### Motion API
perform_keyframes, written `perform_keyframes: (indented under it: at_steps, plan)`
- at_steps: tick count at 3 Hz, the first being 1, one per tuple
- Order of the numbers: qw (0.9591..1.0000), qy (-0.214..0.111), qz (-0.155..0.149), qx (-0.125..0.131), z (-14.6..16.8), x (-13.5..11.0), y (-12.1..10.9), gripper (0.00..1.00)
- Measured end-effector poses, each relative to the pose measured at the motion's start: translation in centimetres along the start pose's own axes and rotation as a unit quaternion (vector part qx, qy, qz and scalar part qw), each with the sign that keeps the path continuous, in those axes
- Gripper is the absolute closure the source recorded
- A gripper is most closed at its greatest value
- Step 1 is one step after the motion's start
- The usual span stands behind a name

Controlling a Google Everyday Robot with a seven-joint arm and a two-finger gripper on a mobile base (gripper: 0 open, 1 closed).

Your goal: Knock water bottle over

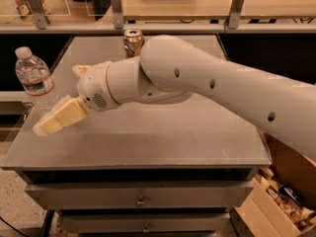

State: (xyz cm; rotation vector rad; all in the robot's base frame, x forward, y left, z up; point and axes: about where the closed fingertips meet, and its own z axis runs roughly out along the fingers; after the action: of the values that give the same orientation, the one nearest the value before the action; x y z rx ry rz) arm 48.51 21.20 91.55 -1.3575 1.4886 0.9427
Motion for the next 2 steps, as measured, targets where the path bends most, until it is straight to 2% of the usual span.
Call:
perform_keyframes:
  at_steps: [1, 2]
  plan:
    - [0.9996, -0.026, -0.010, 0.008, 2.9, -0.4, -1.0, 0.00]
    - [0.9987, -0.043, -0.027, 0.006, 5.0, -1.3, -1.6, 0.00]
